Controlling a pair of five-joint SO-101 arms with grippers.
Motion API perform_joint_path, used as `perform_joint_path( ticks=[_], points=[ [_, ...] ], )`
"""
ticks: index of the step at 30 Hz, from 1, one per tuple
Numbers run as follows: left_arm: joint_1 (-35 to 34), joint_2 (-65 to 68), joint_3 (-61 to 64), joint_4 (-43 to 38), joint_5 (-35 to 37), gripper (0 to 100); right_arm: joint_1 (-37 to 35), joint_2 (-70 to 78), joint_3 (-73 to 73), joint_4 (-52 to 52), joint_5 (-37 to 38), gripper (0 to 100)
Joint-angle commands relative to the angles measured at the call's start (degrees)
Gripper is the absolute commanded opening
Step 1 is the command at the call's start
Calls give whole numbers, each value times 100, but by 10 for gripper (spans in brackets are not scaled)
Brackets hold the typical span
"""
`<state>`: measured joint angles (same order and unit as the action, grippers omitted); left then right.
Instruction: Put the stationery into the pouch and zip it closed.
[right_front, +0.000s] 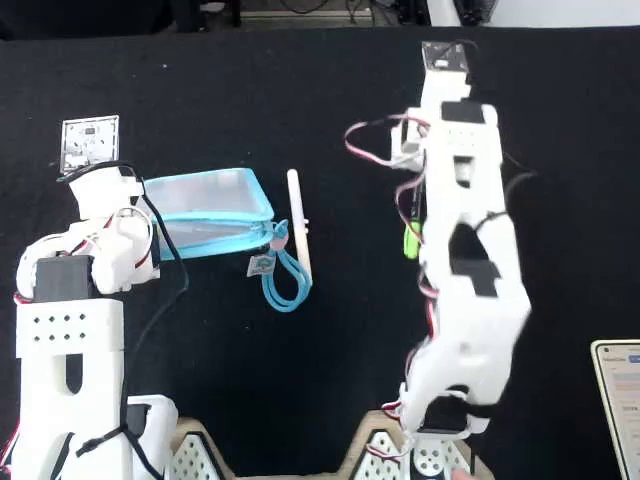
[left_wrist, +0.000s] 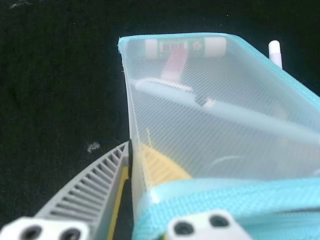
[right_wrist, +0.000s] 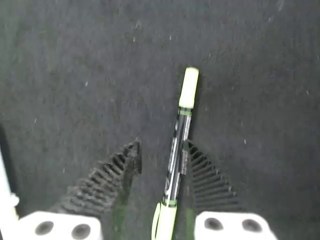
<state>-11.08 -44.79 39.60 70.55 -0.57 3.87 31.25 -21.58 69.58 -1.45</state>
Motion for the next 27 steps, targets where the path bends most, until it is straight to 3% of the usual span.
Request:
perform_joint_path(
  ticks=[1,14,27],
  points=[
    [-92,35,154,9,88,30,105,1077,-2273,791,-158,127],
    [-92,35,154,9,88,30,334,3960,-7011,2233,-114,127],
    [-92,35,154,9,88,30,352,4857,-7380,1741,-114,125]
  ],
)
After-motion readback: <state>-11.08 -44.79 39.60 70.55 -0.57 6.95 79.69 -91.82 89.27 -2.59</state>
